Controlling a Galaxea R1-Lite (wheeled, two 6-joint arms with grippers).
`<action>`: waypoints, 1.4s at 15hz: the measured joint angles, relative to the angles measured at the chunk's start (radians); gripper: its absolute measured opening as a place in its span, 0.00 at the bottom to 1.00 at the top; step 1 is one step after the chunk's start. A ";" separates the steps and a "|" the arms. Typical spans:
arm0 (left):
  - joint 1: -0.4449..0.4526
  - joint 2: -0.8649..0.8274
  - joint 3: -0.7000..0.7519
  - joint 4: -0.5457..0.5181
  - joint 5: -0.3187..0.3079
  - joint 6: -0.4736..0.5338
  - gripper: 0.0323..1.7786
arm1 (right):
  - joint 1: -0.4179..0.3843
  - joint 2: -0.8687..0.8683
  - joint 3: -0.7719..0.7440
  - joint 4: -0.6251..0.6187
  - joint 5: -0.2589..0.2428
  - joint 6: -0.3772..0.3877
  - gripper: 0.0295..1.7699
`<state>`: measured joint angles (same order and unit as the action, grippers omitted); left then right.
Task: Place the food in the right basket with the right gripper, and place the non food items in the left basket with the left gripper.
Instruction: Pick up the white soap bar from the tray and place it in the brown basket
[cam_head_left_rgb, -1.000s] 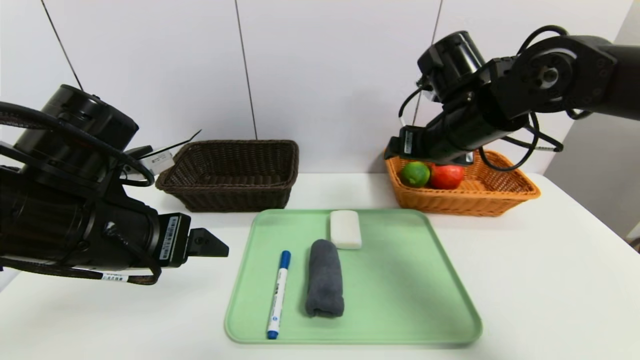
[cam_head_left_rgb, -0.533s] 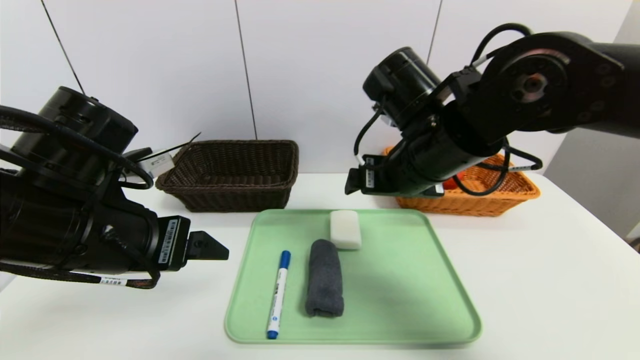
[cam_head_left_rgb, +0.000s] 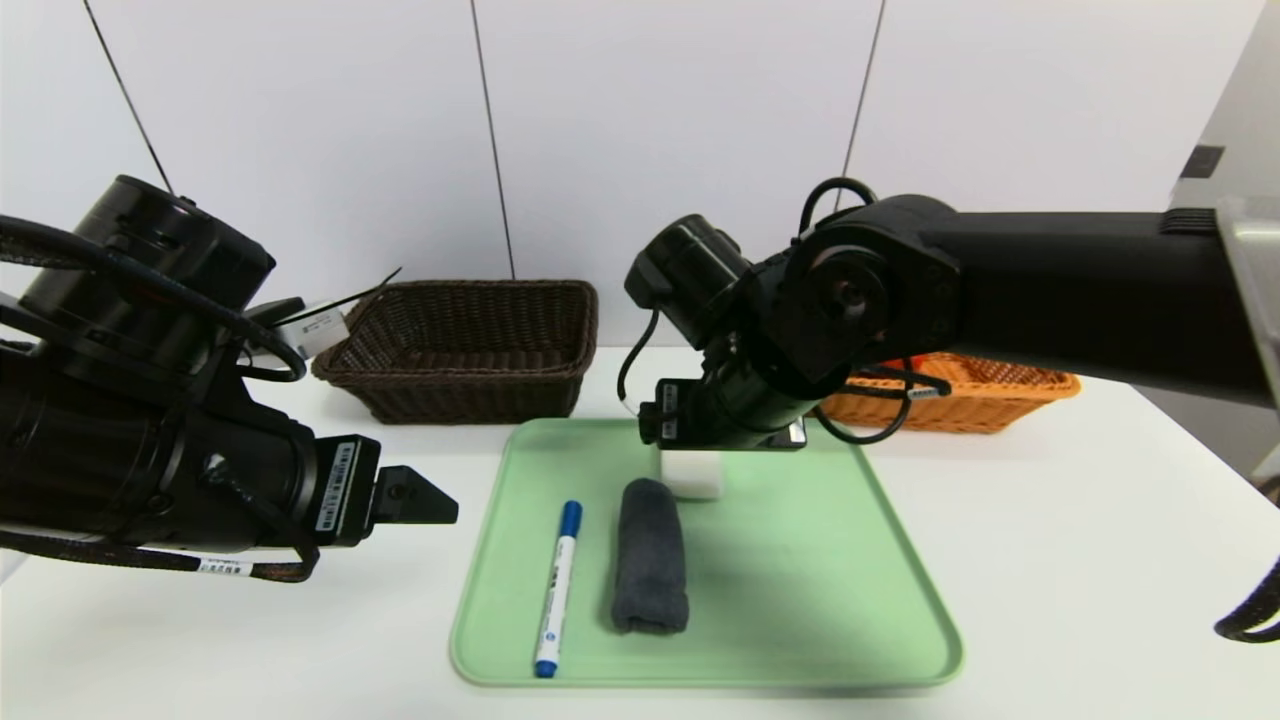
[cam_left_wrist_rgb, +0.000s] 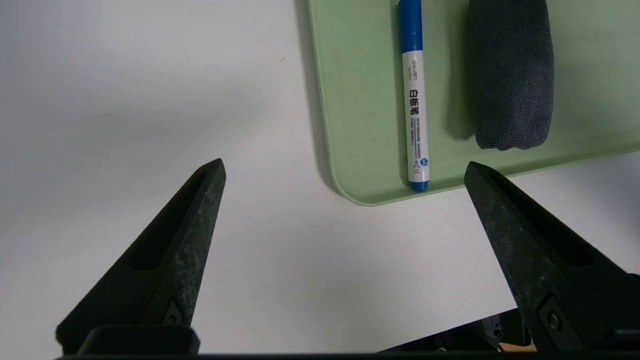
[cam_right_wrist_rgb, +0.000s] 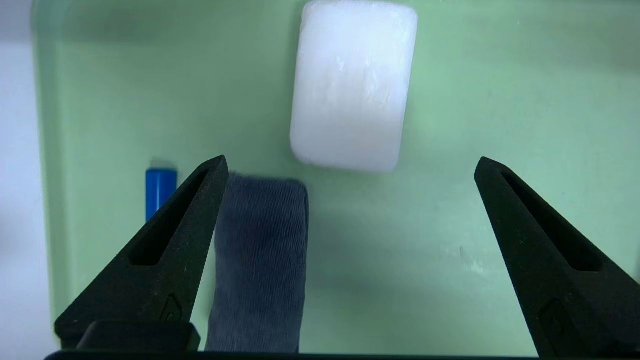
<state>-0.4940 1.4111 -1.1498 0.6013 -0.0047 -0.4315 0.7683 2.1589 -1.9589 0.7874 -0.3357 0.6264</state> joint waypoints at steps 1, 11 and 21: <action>0.000 0.000 0.000 0.000 0.000 0.000 0.95 | -0.003 0.017 0.000 -0.017 -0.007 0.009 0.96; 0.000 0.001 -0.002 0.000 0.001 0.001 0.95 | -0.057 0.119 0.000 -0.075 -0.006 0.022 0.96; -0.008 0.010 -0.002 -0.003 0.000 0.001 0.95 | -0.050 0.144 0.000 -0.089 -0.004 0.009 0.96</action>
<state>-0.5017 1.4211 -1.1517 0.5983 -0.0047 -0.4309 0.7183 2.3034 -1.9589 0.6985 -0.3396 0.6355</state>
